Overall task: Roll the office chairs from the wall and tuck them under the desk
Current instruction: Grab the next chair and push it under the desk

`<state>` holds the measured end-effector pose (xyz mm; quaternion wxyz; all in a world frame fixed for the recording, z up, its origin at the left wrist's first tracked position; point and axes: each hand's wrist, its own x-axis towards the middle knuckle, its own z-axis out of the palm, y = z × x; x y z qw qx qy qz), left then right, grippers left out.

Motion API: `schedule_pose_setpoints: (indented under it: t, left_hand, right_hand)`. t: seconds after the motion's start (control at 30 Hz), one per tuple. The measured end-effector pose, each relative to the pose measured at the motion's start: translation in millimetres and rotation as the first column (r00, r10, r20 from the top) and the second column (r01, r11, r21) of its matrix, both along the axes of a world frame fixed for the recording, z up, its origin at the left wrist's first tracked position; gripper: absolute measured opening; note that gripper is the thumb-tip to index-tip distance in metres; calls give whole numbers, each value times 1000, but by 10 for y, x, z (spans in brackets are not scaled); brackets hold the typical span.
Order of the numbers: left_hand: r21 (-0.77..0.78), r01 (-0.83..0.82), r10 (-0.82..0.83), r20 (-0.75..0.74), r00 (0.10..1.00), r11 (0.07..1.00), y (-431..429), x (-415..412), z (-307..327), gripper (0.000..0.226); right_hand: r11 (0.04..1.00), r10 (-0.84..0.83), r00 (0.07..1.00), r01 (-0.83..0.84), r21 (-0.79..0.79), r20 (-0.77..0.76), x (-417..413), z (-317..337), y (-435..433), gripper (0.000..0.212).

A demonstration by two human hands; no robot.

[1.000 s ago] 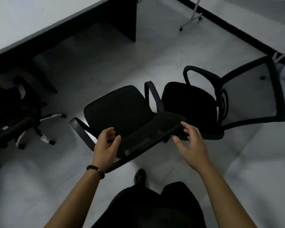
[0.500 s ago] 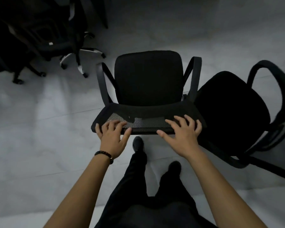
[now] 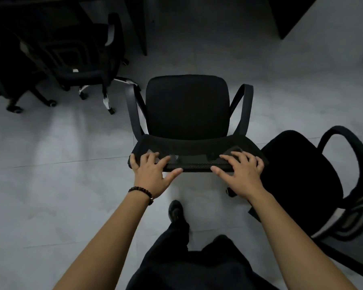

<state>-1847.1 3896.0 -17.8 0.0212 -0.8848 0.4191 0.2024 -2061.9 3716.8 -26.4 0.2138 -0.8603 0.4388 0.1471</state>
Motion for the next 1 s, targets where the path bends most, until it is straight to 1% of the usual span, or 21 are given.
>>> schedule_pose_setpoints:
  t: [0.17, 0.3, 0.47, 0.6, 0.73, 0.83, 1.0]
  left_hand:
    - [19, 79, -79, -21, 997, 997, -411, 594, 39, 76]
    - [11, 123, -123, -33, 992, 992, -784, 993, 25, 77]
    - [-15, 149, -150, -36, 988, 989, -1322, 1456, -54, 82]
    - [-22, 154, -155, -56, 986, 988, -1992, 1887, -61, 79]
    - [-52, 141, -144, -47, 989, 989, -2861, 2358, -108, 77]
    - [-36, 121, -122, -31, 992, 992, -3412, 2671, -132, 77]
    - [-31, 12, -12, -5, 1000, 999, -4021, 2958, -135, 78]
  right_hand:
    - [997, -77, 997, 77, -11, 4, 481, 15, -221, 83]
    - [994, -107, 993, 106, -29, -42, 814, 51, -465, 85]
    - [992, -117, 992, 113, -62, -52, 1209, -11, -902, 80]
    - [986, -136, 990, 132, -101, -34, 1588, -85, -1506, 81]
    - [980, -154, 988, 154, -126, 11, 2082, -130, -2380, 83]
    - [984, -123, 992, 123, -131, 9, 2461, -133, -3016, 82]
    - [994, -28, 1000, 27, -110, -7, 2957, -119, -3935, 85]
